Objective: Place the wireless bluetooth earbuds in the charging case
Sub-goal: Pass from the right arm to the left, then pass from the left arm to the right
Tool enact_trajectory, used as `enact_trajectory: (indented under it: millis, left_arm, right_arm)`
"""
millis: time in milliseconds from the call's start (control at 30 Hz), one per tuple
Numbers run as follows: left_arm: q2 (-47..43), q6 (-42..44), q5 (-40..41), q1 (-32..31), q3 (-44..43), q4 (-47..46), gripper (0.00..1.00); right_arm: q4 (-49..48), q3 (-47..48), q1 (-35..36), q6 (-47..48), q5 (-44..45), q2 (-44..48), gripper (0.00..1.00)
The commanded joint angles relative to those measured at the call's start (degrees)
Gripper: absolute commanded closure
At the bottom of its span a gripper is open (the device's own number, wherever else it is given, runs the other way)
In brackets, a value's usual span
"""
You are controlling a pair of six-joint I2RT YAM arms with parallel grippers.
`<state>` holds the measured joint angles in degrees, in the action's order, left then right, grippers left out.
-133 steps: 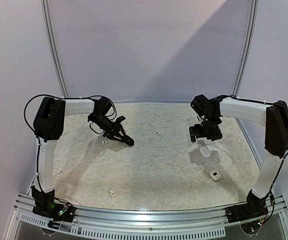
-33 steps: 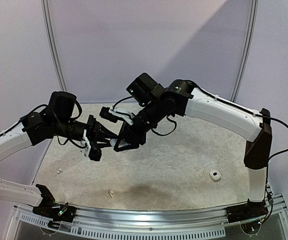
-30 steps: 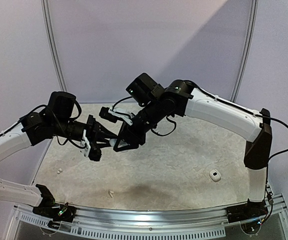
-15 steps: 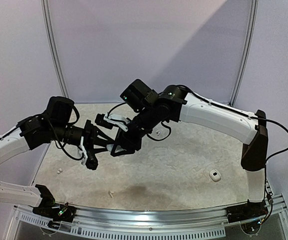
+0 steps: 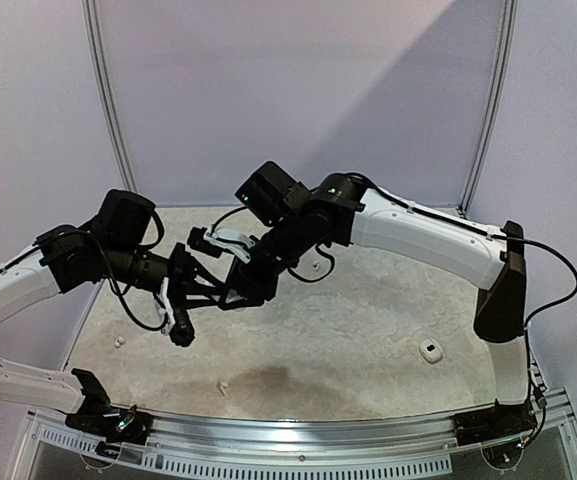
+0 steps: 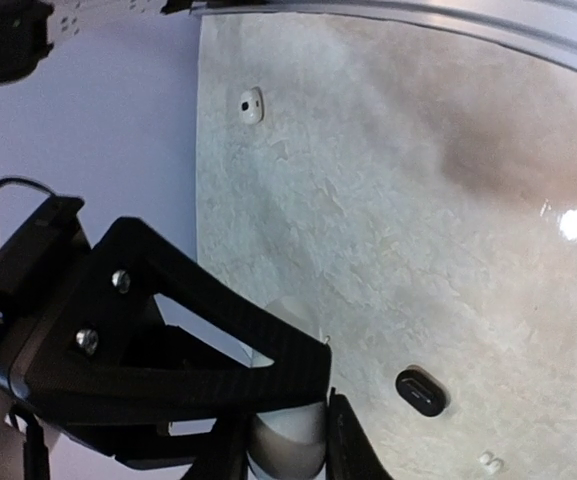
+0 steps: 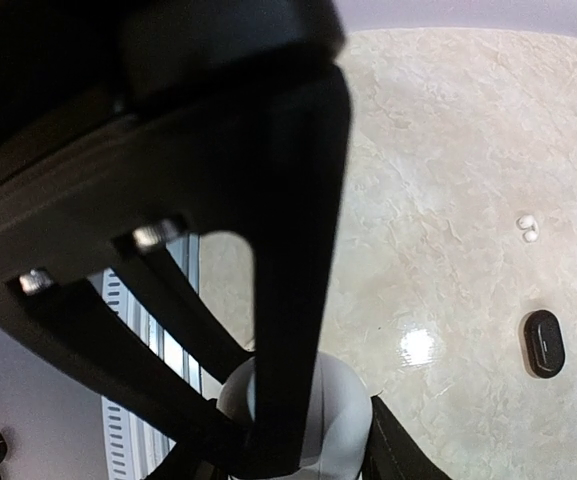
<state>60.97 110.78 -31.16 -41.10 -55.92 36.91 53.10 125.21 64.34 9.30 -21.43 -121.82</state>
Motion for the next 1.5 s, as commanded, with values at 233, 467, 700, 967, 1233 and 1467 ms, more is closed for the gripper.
enact_trajectory:
  millis: [233, 467, 700, 967, 1233, 1467]
  left_arm:
    - [0.49, -11.31, 1.10, -1.57, 1.24, 1.36, 1.00]
    - [-0.12, -35.05, 1.69, -1.28, 1.60, -1.76, 1.00]
    - [0.14, -69.75, 1.32, -0.54, -0.80, -6.00, 1.00]
    - [2.21, -111.68, -12.88, 7.68, -2.87, -19.72, 1.00]
    - [1.27, -118.96, -17.28, 7.70, -2.00, -25.24, 1.00]
    - [1.06, -116.16, -18.30, 7.70, -2.79, -23.53, 1.00]
  right_arm:
    - [-3.96, 0.44, -1.43, -1.28, 6.95, 1.78, 0.30]
    - [-13.16, -12.93, -3.17, -3.22, 9.05, 13.22, 0.01]
    - [-22.08, -24.91, -3.26, -1.68, 4.90, 25.64, 0.01]
    - [-30.69, -31.27, -3.22, -8.78, 6.33, 29.15, 0.03]
    - [-37.30, -32.99, -3.25, -13.97, 4.19, 27.78, 0.12]
    - [-35.95, -30.86, -3.29, -15.32, 1.05, 24.53, 0.47]
